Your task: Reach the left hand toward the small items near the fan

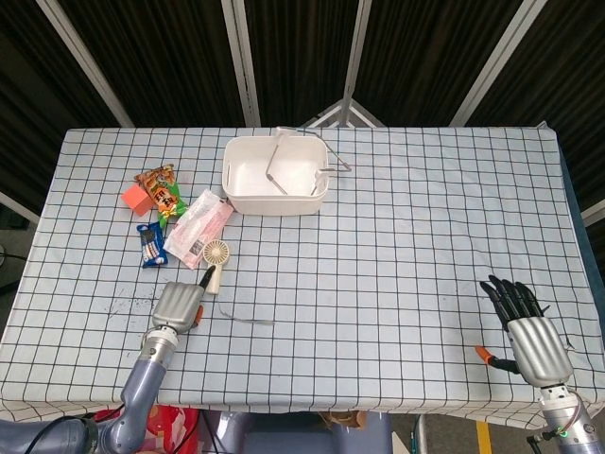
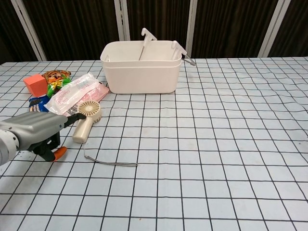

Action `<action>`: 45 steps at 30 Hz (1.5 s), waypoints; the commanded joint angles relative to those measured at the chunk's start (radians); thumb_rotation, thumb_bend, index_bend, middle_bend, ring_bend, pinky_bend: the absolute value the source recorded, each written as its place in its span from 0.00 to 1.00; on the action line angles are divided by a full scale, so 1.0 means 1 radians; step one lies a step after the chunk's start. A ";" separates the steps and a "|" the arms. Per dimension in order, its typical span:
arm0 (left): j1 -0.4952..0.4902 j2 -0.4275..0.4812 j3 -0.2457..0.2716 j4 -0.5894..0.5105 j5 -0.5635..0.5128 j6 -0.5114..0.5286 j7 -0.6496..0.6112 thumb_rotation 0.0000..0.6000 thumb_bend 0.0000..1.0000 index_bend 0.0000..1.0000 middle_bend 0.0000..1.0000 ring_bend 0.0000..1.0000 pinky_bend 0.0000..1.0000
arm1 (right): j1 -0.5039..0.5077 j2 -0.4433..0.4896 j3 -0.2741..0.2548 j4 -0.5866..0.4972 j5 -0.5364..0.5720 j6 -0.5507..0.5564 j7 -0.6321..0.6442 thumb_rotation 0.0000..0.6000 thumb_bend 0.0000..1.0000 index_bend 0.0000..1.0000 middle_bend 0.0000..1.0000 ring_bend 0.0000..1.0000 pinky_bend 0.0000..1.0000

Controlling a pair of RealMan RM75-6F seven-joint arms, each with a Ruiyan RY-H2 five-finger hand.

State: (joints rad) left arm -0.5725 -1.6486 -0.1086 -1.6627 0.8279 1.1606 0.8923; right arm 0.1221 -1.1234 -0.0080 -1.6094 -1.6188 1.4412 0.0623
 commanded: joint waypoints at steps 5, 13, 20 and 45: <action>-0.003 -0.004 0.016 0.015 -0.014 0.001 -0.006 1.00 0.69 0.06 0.93 0.88 0.90 | 0.000 -0.001 0.001 0.002 -0.001 0.003 0.002 1.00 0.21 0.00 0.00 0.00 0.04; -0.001 -0.008 0.031 0.043 -0.030 -0.004 -0.026 1.00 0.69 0.06 0.93 0.88 0.90 | -0.001 -0.004 0.001 0.004 -0.007 0.009 0.003 1.00 0.21 0.00 0.00 0.00 0.04; -0.007 -0.012 0.028 0.054 -0.026 -0.010 -0.055 1.00 0.70 0.05 0.93 0.88 0.90 | -0.001 -0.005 0.000 0.008 -0.012 0.014 0.006 1.00 0.21 0.00 0.00 0.00 0.04; 0.203 0.296 0.155 -0.128 0.503 0.331 -0.396 1.00 0.18 0.00 0.06 0.14 0.26 | -0.003 -0.005 0.000 0.012 -0.011 0.015 -0.002 1.00 0.21 0.00 0.00 0.00 0.04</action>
State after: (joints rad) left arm -0.4226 -1.4142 -0.0055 -1.7904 1.2586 1.4299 0.5429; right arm 0.1195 -1.1283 -0.0085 -1.5974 -1.6300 1.4561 0.0606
